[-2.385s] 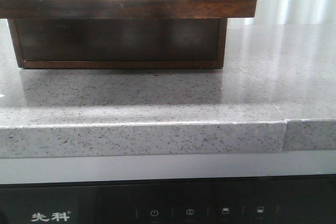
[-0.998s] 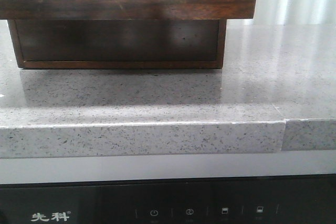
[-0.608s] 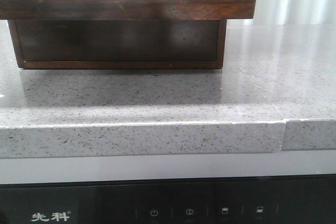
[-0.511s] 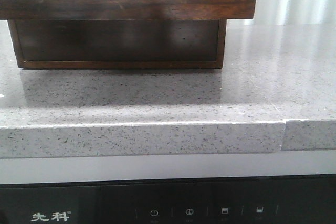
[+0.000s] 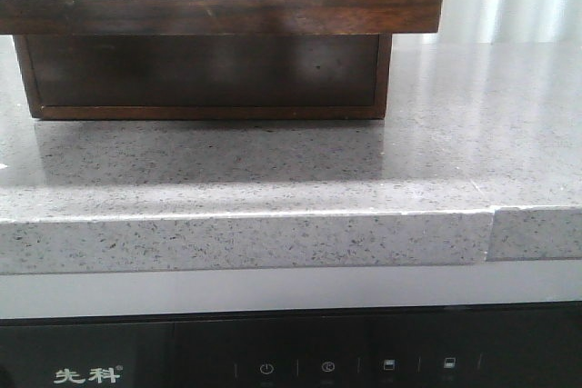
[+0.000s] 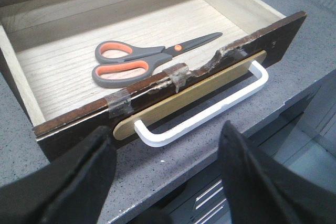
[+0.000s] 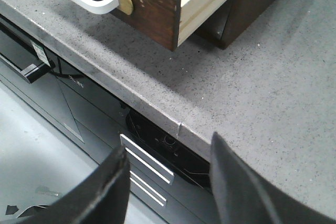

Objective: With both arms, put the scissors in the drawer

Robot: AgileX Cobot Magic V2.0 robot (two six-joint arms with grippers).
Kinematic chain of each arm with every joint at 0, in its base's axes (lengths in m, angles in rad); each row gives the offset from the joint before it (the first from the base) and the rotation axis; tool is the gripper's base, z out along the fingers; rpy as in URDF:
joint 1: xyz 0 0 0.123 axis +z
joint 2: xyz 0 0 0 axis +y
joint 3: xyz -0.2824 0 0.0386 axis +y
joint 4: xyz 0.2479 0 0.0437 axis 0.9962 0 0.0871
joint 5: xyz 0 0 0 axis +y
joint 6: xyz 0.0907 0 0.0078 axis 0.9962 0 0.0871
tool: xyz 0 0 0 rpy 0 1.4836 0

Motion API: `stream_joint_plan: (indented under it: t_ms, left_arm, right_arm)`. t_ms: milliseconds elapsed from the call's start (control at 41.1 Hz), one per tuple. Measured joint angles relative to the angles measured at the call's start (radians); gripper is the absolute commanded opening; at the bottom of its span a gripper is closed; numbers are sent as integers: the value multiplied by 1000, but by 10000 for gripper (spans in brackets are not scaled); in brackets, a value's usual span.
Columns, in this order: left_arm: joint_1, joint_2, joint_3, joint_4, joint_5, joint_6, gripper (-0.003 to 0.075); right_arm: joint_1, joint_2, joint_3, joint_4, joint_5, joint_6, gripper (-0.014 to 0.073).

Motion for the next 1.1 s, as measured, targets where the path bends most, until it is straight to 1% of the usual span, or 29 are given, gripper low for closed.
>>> stream_joint_plan:
  t_ms: [73, 122, 170, 268, 389, 438, 462, 1095]
  left_arm:
    - [0, 0, 0, 0, 0, 0, 418]
    - [0, 0, 0, 0, 0, 0, 402]
    - [0, 0, 0, 0, 0, 0, 363]
    - [0, 0, 0, 0, 0, 0, 230]
    - [0, 0, 0, 0, 0, 0, 69]
    - [0, 0, 0, 0, 0, 0, 12]
    - [0, 0, 0, 0, 0, 0, -17]
    - [0, 0, 0, 0, 0, 0, -20]
  right_arm:
    - [0, -4, 5, 0, 0, 0, 373]
    - [0, -6, 6, 0, 0, 0, 335]
    - [0, -6, 6, 0, 0, 0, 271]
    - [0, -6, 6, 0, 0, 0, 111]
    - [0, -6, 9, 0, 0, 0, -43]
    - [0, -6, 11, 0, 0, 0, -72]
    - [0, -6, 11, 0, 0, 0, -64]
    - [0, -6, 11, -1, -18, 0, -67]
